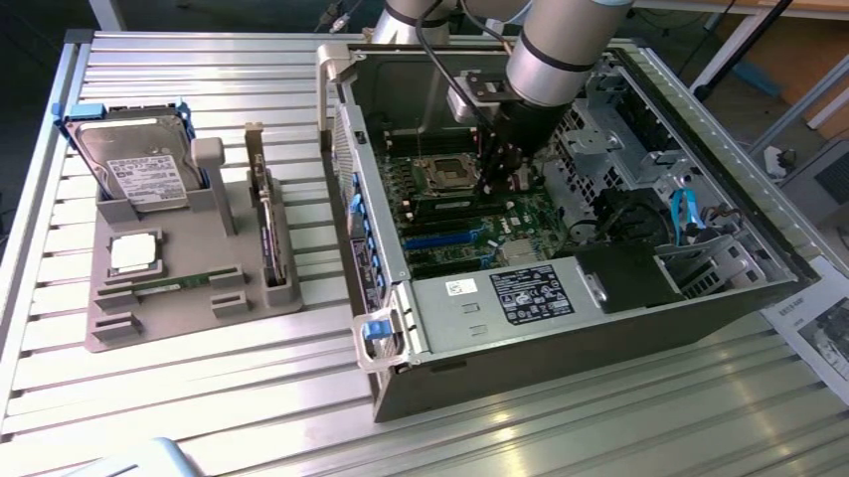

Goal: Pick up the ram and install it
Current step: 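Insert the ram into the slot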

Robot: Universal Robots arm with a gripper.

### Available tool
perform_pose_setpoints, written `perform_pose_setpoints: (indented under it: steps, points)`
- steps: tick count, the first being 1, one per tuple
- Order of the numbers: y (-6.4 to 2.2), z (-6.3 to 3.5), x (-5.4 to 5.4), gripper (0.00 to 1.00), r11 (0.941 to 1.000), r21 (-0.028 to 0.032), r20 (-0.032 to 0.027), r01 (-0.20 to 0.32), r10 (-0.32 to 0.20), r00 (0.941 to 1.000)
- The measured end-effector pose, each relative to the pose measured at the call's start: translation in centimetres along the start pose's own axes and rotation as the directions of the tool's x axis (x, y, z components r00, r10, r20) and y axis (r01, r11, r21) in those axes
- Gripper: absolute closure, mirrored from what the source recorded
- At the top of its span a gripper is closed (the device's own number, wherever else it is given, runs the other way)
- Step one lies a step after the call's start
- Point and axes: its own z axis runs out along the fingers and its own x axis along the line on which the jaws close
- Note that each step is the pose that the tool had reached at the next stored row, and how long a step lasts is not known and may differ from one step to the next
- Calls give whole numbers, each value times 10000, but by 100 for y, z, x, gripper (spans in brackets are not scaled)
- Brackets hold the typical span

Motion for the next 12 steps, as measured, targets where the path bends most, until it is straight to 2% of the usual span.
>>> perform_pose_setpoints:
  steps: [2,9,12]
  points:
    - [1,0,14,88,10000,0,40,-1,1,10000]
    - [0,-1,18,88,10000,0,53,0,0,10000]
    - [0,-2,21,88,10000,-1,96,4,-4,10000]
